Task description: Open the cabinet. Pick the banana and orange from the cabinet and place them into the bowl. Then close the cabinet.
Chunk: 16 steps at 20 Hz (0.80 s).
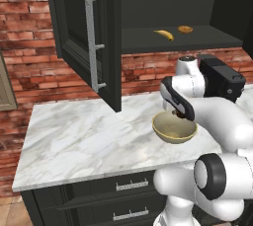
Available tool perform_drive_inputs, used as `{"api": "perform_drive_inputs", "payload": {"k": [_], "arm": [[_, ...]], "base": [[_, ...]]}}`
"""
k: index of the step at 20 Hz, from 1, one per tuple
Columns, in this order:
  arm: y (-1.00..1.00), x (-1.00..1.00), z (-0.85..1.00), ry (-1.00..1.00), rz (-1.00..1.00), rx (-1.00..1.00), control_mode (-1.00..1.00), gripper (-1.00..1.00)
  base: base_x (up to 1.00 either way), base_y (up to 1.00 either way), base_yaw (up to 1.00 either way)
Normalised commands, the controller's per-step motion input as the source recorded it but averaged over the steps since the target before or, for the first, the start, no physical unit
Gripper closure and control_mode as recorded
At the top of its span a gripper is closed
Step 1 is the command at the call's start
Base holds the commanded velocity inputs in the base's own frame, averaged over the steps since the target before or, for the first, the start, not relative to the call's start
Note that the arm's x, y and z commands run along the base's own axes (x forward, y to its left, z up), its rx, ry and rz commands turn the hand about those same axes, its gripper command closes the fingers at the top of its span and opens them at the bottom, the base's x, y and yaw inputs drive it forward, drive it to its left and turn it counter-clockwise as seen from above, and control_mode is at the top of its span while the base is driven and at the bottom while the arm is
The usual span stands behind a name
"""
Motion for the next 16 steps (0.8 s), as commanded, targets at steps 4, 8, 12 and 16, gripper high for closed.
{"api": "perform_drive_inputs", "payload": {"k": [4, 8, 12, 16], "arm": [[0.00, 0.12, -0.21, 0.11, 0.05, 0.07, -1.00, 1.00], [0.00, 0.00, -0.01, 0.05, 0.01, 0.00, -1.00, 1.00], [0.00, 0.00, -0.13, 0.00, 0.00, 0.00, -1.00, 1.00], [0.00, 0.00, -0.32, 0.02, 0.00, 0.00, -1.00, 1.00]], "base": [[0.00, 0.00, 0.00], [0.00, 0.00, 0.00], [0.00, 0.00, 0.00], [0.00, 0.00, 0.00]]}}
